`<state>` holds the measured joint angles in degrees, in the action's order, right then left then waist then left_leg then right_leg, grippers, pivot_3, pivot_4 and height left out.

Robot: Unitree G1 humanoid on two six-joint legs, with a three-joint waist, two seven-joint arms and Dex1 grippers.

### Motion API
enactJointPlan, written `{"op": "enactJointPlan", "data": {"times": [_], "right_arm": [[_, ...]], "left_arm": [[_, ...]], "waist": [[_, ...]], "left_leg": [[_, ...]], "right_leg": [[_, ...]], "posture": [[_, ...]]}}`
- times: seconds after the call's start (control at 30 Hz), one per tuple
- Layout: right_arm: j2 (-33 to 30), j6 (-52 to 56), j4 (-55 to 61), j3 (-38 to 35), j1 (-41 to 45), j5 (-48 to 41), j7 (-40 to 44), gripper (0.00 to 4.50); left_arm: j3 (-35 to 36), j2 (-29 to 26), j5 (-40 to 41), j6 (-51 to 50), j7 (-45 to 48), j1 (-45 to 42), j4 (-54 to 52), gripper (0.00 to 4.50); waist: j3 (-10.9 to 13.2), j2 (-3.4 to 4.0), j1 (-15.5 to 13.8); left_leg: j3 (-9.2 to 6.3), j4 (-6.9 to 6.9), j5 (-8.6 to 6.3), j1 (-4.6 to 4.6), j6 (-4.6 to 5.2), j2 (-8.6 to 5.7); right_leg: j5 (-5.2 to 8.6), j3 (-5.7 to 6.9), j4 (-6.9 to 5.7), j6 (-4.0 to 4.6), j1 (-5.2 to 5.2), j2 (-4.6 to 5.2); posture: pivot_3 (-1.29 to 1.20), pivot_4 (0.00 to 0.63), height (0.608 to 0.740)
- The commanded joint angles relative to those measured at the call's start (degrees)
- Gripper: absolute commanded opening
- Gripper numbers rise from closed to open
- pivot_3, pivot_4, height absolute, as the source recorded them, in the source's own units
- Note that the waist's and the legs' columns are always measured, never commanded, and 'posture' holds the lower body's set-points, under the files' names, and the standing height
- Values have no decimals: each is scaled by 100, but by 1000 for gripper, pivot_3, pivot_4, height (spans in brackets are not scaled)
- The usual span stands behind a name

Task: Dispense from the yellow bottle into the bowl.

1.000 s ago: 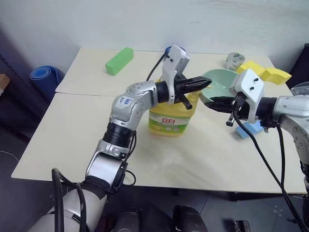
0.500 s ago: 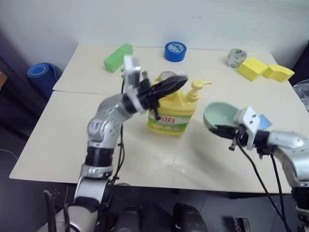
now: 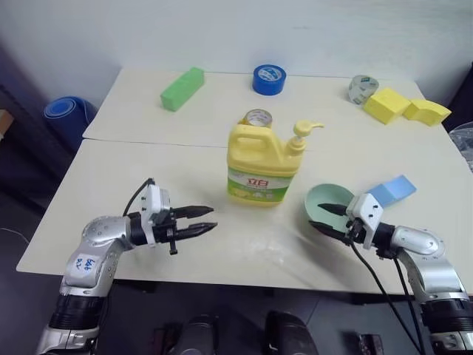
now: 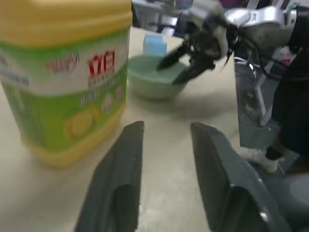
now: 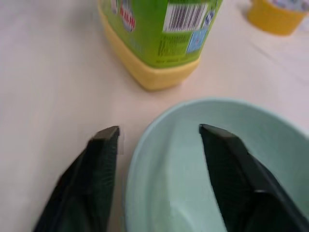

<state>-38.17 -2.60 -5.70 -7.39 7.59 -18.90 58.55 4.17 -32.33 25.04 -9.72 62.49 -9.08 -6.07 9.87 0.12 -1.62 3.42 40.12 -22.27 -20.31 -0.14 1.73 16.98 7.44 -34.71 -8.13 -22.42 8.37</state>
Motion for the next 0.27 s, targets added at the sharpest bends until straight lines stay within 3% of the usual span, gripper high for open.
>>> {"op": "enactJointPlan", "data": {"times": [0.03,0.07,0.17,0.27], "right_arm": [[-346,-8,685,-715,-759,-699,514,4051],[-401,-89,836,-826,-1010,-774,643,4420],[-510,-530,1171,-1079,-1948,-722,995,4470],[-487,-950,1278,-1223,-2542,-587,1122,4470]], "left_arm": [[207,-267,-636,1136,-20,648,287,3078],[234,-295,-779,1428,-85,812,374,3375],[332,-375,-1107,2054,-291,1292,493,3403],[551,-234,-933,2090,-591,1557,404,3403]], "waist": [[-1,4,1],[-1,4,10],[0,3,5],[0,3,10]], "left_leg": [[0,-5,0,-1,0,0],[-1,-11,0,1,0,0],[7,-17,0,2,0,1],[13,-13,0,13,0,1]], "right_leg": [[0,2,3,0,-1,0],[0,3,7,0,-2,0],[0,4,16,0,-2,-2],[0,-5,23,0,14,-1]], "posture": [[0,150,740],[0,150,740],[0,150,740],[0,150,740]]}}
